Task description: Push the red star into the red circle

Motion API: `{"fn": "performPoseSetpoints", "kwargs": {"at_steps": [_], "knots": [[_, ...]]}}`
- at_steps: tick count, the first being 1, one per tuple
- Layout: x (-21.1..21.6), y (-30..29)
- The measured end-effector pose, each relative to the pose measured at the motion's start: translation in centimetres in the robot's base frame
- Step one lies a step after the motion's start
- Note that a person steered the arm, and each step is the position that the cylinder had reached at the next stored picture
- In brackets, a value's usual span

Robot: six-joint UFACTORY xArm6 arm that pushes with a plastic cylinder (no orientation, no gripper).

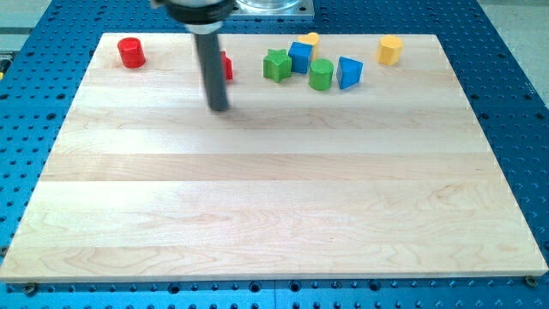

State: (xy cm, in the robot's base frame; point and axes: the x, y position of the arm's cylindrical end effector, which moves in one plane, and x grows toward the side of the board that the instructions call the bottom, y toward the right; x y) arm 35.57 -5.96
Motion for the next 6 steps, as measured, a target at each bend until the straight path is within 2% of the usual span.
{"fn": "performPoseSetpoints", "kwargs": {"at_steps": [1,2,3,4,5,6], "knots": [[-4.7,3.5],[-8.8,-2.8],[-9.7,-7.5],[-6.0,-3.5],[-5.9,-6.3],[-3.1,-8.0]]}}
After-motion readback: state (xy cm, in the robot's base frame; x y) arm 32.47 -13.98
